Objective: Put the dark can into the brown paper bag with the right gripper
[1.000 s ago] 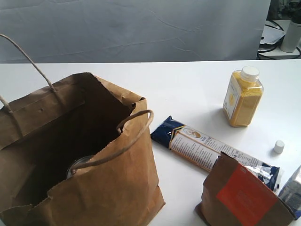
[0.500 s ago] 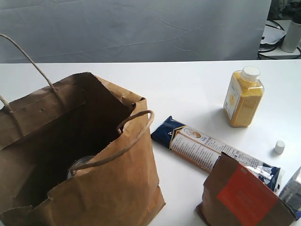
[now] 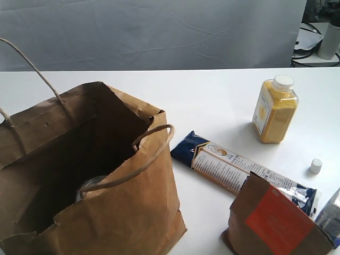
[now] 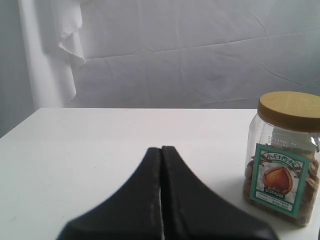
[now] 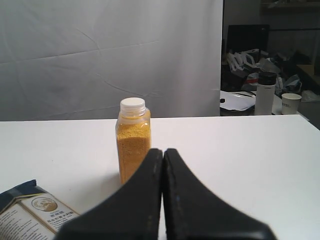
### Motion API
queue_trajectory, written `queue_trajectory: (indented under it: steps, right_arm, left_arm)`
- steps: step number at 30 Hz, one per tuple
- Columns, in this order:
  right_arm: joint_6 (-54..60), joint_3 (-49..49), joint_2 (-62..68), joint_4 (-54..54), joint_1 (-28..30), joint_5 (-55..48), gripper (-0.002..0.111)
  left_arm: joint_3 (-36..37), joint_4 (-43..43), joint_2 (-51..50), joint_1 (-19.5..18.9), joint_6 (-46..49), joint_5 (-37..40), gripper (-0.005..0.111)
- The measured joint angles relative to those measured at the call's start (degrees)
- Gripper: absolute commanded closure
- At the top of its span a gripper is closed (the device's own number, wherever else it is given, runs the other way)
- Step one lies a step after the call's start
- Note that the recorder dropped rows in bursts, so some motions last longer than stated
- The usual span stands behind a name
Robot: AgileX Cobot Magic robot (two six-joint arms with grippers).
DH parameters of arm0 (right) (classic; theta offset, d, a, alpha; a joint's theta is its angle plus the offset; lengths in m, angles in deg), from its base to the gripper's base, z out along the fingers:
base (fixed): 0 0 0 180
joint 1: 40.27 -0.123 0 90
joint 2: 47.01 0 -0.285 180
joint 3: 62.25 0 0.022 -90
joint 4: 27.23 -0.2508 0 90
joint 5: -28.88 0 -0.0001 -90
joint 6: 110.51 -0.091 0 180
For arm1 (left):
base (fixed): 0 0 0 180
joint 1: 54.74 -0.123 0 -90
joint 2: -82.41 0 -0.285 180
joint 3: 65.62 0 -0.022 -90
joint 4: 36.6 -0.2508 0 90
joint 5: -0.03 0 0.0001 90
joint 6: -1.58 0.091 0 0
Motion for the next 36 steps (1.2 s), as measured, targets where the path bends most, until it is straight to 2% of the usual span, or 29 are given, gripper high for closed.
queue_trajectory:
  steps: [36]
  right_arm:
    - [0.2, 0.0, 0.0, 0.0, 1.5, 0.0, 0.108]
  left_arm:
    - [0.0, 0.0, 0.0, 0.0, 0.0, 0.0, 0.107]
